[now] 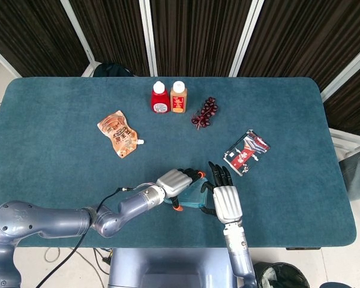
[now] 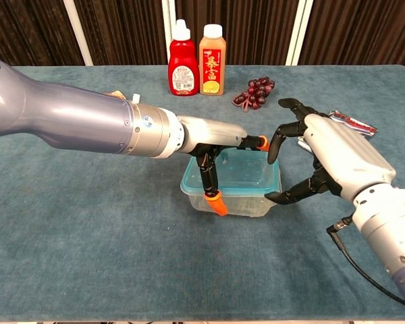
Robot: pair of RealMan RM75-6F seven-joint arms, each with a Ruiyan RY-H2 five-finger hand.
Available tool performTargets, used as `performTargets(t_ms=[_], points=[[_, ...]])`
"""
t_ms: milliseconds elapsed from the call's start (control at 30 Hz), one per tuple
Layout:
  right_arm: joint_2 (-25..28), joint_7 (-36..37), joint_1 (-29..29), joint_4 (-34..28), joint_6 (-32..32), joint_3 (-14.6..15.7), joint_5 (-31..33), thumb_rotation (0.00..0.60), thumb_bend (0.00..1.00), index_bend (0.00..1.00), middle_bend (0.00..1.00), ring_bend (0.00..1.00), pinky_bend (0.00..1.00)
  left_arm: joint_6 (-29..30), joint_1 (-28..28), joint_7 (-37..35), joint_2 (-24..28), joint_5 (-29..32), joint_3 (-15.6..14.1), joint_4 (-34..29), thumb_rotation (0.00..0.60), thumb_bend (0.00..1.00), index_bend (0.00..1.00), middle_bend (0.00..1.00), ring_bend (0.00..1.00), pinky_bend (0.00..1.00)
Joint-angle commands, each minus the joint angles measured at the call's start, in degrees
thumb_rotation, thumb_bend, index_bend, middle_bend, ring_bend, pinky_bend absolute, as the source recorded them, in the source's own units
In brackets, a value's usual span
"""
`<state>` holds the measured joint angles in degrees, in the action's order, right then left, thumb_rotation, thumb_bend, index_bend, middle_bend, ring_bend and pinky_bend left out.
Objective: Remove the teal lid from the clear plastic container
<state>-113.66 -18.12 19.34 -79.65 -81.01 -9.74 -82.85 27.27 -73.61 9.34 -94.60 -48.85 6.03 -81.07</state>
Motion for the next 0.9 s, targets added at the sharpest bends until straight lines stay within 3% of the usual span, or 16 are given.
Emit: performTargets(t_ms=[33, 900], points=[[-0.1, -0.2, 0.1, -0.1, 0.0, -0.1, -0.1, 0.600, 0.72, 0.54, 0.00, 0.00, 0.00, 0.1, -0.1, -0.1, 0.1, -0.1, -0.1, -0.1, 0.600, 0.00, 0.00, 0.00, 0.00, 0.01], [0.3, -0.5, -0.1, -0.4, -0.3, 0.0, 0.8, 0.600, 0.72, 0.54, 0.00, 0.00, 0.00, 5.0, 0.3, 1.7, 0.0, -0.8, 0.0, -0.3, 0.600, 0.00, 0.00, 0.00, 0.00, 0.00]])
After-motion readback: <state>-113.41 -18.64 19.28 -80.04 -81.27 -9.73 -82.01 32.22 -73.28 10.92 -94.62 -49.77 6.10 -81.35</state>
